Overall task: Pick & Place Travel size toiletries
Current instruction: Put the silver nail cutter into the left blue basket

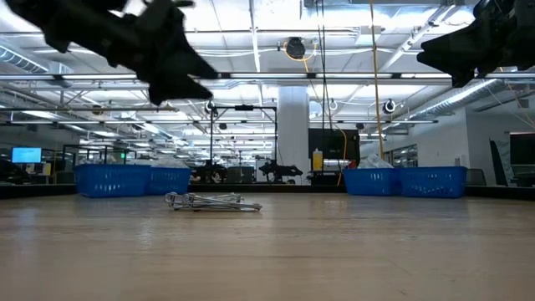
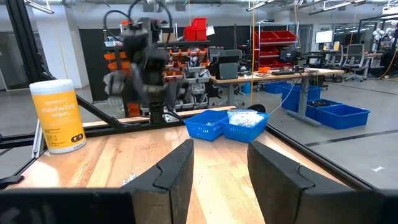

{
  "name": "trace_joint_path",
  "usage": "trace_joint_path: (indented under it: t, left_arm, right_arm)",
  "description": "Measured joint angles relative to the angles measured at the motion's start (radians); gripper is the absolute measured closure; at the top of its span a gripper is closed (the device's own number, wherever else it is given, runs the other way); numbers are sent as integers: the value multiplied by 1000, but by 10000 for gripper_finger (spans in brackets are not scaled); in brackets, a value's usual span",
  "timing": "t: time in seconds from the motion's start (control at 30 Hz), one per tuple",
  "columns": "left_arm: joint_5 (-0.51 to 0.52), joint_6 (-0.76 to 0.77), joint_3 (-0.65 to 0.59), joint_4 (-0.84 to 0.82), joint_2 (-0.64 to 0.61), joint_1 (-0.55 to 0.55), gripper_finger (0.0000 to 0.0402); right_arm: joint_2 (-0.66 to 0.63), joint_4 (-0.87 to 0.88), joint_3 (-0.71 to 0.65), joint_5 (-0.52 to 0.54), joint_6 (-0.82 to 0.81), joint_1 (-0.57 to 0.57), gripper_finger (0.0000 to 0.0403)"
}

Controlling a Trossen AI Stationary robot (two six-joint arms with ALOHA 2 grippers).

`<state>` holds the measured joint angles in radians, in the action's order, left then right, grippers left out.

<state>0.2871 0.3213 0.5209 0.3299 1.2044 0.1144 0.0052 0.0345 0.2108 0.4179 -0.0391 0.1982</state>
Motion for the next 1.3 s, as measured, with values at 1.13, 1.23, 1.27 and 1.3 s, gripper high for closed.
trace_joint_path:
  t: [1.13,1.23,1.27,1.3]
  left_arm:
    - [-45,-100,303,-406,534,30,144]
    - [-12,-100,302,-407,534,24,144]
    - [-12,-99,302,-405,534,20,144]
    - [-12,-99,302,-401,534,18,144]
  right_arm:
    - [0,0,0,0,-2,0,264]
    - [0,0,0,0,-2,0,264]
    - [0,0,0,0,-2,0,264]
    - [0,0,0,0,-2,0,264]
